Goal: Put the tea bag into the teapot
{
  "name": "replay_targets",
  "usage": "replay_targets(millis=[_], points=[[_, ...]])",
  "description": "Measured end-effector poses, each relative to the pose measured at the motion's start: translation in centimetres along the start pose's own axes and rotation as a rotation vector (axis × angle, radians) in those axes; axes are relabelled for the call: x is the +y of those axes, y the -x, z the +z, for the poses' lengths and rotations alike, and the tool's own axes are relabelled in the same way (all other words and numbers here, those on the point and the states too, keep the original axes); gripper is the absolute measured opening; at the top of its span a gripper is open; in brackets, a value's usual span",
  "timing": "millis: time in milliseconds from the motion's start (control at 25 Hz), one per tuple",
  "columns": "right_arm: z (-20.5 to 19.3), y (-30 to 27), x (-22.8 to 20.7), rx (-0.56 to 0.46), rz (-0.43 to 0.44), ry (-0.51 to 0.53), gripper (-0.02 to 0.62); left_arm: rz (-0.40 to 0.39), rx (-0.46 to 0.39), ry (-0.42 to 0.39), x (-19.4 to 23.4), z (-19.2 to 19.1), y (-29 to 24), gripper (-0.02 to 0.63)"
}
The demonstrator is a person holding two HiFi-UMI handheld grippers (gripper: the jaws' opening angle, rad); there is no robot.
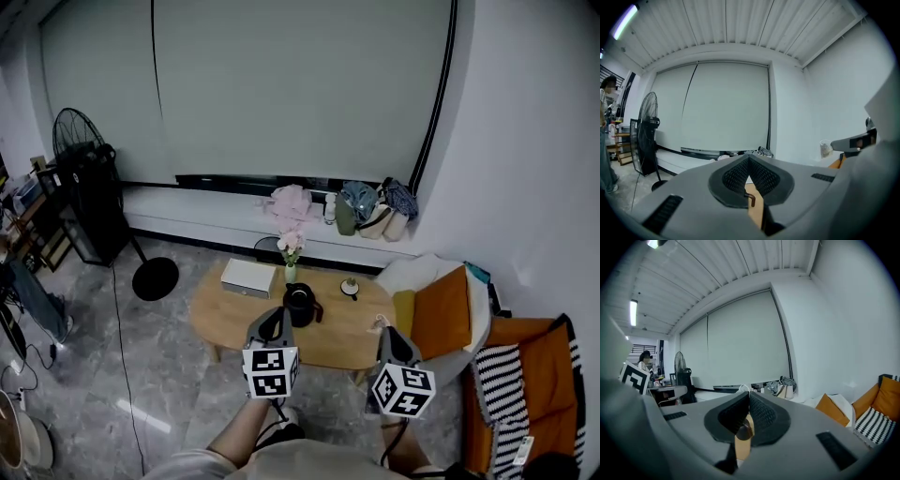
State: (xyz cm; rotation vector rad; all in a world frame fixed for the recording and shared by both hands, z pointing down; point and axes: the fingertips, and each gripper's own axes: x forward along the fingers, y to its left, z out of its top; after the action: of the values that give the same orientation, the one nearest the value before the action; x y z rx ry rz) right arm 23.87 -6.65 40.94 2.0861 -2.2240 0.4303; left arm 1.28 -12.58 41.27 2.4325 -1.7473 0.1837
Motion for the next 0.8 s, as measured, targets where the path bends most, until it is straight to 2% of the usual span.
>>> replay_targets(millis=[480,800], points=[[2.5,-9.6,1.3,0.026,0.01,0.048,0.034,0.009,-0.002,0.055,4.3,0.8,-8.7,0.008],[3.4,-15.3,1.5,0.029,-0.001,0.051,0.034,0.007,0.02,0.054,6.9,0.7,-13.6,0.008]])
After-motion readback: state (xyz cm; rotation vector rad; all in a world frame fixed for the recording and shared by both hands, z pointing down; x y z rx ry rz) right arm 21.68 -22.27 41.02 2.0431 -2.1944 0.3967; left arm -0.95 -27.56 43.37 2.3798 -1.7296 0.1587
